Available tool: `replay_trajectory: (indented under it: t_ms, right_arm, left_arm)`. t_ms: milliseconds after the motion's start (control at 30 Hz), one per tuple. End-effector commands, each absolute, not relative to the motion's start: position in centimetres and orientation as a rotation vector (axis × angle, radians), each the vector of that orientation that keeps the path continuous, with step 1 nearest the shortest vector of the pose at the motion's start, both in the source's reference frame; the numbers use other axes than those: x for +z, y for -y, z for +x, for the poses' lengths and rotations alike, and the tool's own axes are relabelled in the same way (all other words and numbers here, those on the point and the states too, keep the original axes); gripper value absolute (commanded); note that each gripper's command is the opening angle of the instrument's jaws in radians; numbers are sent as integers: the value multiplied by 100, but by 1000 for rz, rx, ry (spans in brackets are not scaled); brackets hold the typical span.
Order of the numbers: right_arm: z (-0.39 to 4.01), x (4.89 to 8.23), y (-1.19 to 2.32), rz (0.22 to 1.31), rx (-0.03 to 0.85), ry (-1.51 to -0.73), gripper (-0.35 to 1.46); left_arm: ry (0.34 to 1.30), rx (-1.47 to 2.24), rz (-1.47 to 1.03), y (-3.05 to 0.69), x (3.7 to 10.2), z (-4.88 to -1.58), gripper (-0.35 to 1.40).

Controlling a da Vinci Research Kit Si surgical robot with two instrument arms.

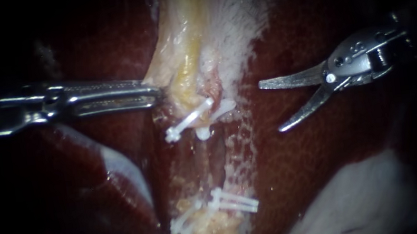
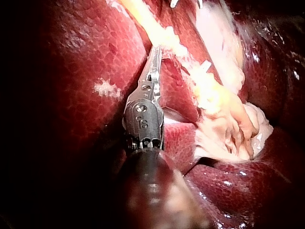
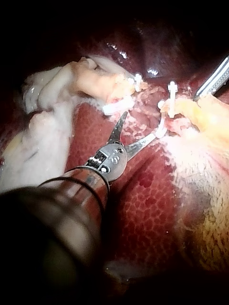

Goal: Go back from the cut right tube

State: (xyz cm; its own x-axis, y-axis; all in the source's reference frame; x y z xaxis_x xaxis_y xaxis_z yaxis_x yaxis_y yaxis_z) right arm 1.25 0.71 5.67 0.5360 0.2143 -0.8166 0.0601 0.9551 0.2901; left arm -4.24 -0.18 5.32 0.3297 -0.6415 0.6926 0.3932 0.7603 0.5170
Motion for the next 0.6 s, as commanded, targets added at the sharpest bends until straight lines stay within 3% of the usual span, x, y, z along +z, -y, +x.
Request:
replay_trajectory:
  t_ms: [33, 600]
  right_arm:
    - [124, 567, -71, 299, 93, -1005, 143]
    - [122, 567, -71, 300, 93, -1005, 143]
  left_arm:
    - [1032, -685, 278, 19, 532, -425, -35]
    - [1027, -681, 280, 20, 535, -426, -35]
